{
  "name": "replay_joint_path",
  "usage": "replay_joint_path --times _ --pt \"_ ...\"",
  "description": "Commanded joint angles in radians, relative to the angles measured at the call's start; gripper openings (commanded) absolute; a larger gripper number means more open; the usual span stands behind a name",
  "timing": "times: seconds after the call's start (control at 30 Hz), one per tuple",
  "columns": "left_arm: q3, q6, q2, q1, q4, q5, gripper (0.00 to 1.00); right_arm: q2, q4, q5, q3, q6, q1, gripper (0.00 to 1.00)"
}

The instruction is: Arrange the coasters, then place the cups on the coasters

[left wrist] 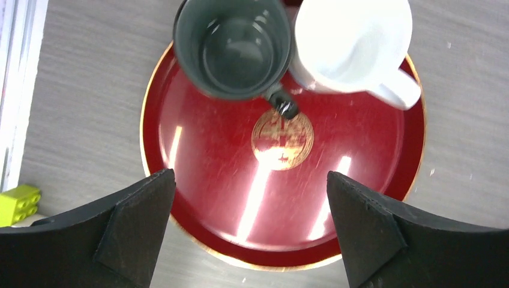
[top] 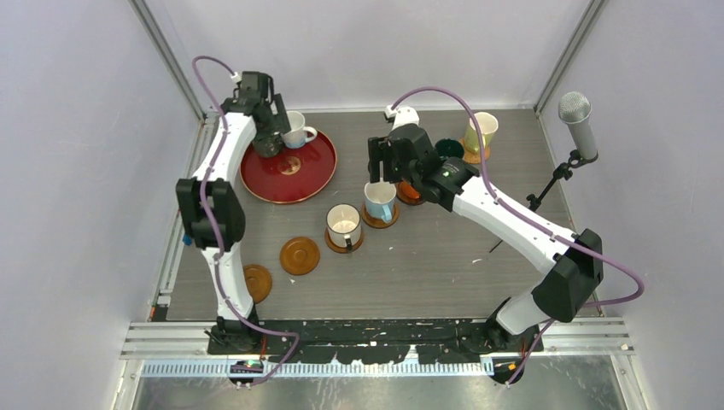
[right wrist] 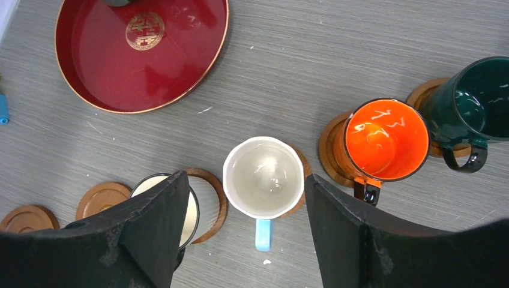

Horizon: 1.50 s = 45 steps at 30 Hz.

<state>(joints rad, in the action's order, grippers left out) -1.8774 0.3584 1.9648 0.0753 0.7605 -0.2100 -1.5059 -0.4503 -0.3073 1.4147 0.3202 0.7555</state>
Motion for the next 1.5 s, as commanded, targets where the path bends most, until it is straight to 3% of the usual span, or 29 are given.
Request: replay_joint_path --times 0.0,0.13,0.6,0.83,1.0,1.3,1.47 --pt "-0.212 0.086 0.140 0.022 0.112 -0.145 1.00 -0.007 0.001 0.015 0.028 -0.017 -0.028 0.75" --pt "-0.283 0.096 0.225 0.026 0.107 -0.145 0.99 -0.020 0.001 0.016 0.037 -0.011 -0.055 0.75" --pt "-0.430 0.107 0.410 0.023 0.123 -0.195 0.85 -0.101 -0.022 0.014 0.122 -0.019 -0.098 0.75" --pt "-0.407 0.106 0.396 -0.008 0.154 -0.159 0.75 -0.118 -0.039 0.011 0.139 -0.025 -0.110 0.75" --pt "-0.335 0.092 0.355 -0.040 0.137 -0.136 0.57 -0.128 -0.041 0.016 0.140 -0.020 -0.117 0.75" --pt "-0.337 0.055 0.377 -0.043 0.107 -0.126 0.58 -0.163 -0.050 0.028 0.179 -0.016 -0.121 0.75" --pt "-0.325 0.049 0.385 -0.053 0.080 -0.090 0.46 -0.172 -0.063 0.030 0.194 -0.013 -0.122 0.75"
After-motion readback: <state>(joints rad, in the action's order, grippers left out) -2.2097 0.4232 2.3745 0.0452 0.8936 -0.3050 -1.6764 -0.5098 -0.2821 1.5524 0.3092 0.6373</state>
